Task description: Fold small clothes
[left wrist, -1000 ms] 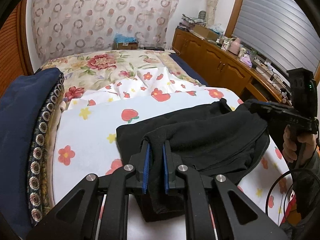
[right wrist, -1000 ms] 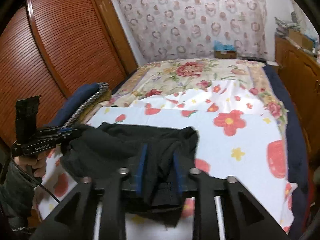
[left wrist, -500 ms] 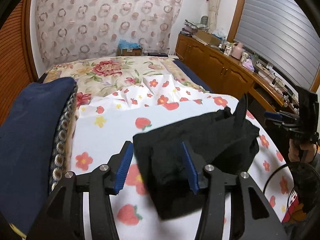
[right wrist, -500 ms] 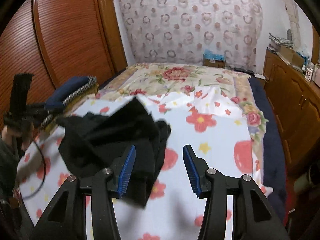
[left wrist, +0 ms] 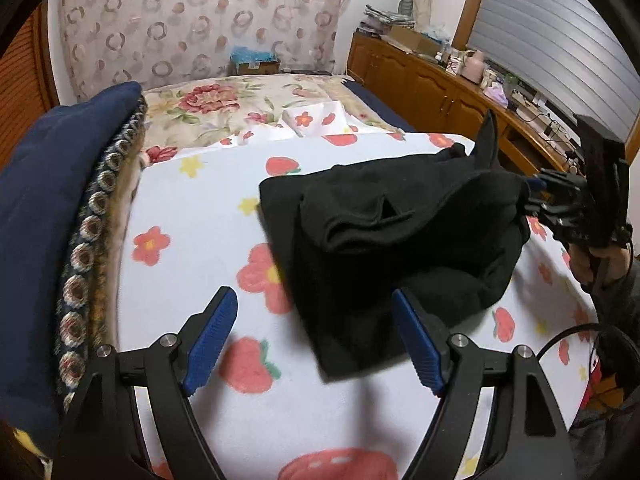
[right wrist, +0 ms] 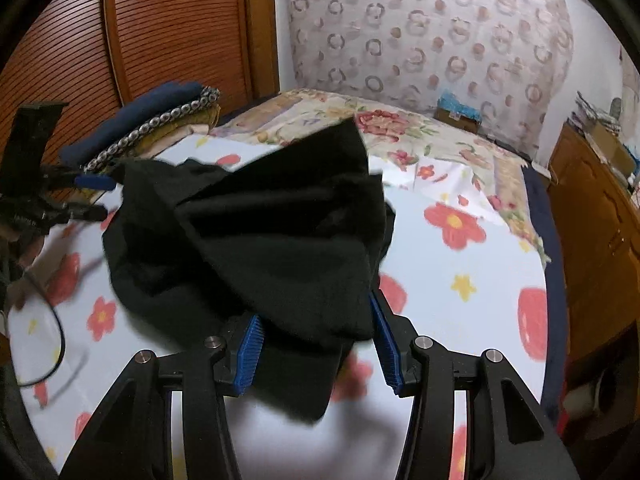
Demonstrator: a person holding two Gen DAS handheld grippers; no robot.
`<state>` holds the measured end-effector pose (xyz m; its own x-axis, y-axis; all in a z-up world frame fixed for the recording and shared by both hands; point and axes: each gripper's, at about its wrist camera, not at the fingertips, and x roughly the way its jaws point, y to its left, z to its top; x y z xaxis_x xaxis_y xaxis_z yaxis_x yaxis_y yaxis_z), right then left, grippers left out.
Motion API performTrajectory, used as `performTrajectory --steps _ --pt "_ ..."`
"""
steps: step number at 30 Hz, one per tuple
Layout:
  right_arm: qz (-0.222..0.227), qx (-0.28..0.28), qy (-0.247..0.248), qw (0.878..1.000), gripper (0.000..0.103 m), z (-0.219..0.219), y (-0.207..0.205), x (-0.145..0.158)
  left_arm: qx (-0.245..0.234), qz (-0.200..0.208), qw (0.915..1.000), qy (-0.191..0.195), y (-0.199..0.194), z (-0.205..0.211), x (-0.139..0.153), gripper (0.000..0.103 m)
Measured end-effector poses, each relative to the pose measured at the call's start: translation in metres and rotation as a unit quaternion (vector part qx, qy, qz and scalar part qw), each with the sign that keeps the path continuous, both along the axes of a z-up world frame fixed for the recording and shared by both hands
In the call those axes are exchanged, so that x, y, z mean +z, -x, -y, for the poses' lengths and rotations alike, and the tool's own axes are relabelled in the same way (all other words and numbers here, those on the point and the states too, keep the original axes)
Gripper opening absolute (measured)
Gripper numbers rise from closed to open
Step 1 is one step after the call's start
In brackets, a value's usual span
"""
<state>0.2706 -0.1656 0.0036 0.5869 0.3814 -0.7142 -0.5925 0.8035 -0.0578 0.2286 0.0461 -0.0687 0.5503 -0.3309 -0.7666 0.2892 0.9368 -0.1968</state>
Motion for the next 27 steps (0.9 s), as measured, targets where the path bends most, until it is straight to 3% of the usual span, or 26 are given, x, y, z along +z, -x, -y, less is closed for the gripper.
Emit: performTrajectory --steps 4,6,8,11,17,22,23,25,27 --pt "0.0 0.014 -0.025 1.0 0.051 -0.001 -0.018 0.004 -0.006 0.013 0.9998 -0.014 -0.016 0.008 0.002 0.08" --pt "-0.018 0.026 -0.03 0.999 0.02 -0.003 -0.029 0.0 -0.007 0.015 0.9998 -0.015 -0.024 0.01 0.002 0.08" --pt "-0.016 0.036 -0.04 0.998 0.013 -0.004 -0.036 0.002 -0.005 0.018 0.9997 -0.015 -0.033 0.012 0.002 0.08" --pt "-0.005 0.044 -0.061 0.997 0.012 -0.003 -0.048 0.005 0.0 0.023 0.9997 -0.013 -0.046 0.011 0.002 0.08" --pt "-0.005 0.011 -0.123 0.992 0.012 0.016 -0.074 0.01 0.03 0.035 0.9988 -0.015 -0.066 0.005 0.003 0.08" --pt "-0.006 0.011 -0.113 0.993 0.016 0.013 -0.076 0.001 0.033 0.035 0.9988 0.004 -0.072 0.0 0.002 0.08" --pt "-0.008 0.009 -0.106 0.994 0.024 0.011 -0.077 0.001 0.028 0.034 0.999 0.013 -0.072 0.0 0.002 0.078" --pt "-0.001 0.006 -0.102 0.995 0.025 0.007 -0.077 0.007 0.018 0.031 0.9989 0.029 -0.073 0.001 0.002 0.066" --pt "-0.003 0.008 -0.096 0.995 0.026 0.004 -0.078 0.008 0.005 0.023 0.9988 0.043 -0.074 0.003 0.0 0.045"
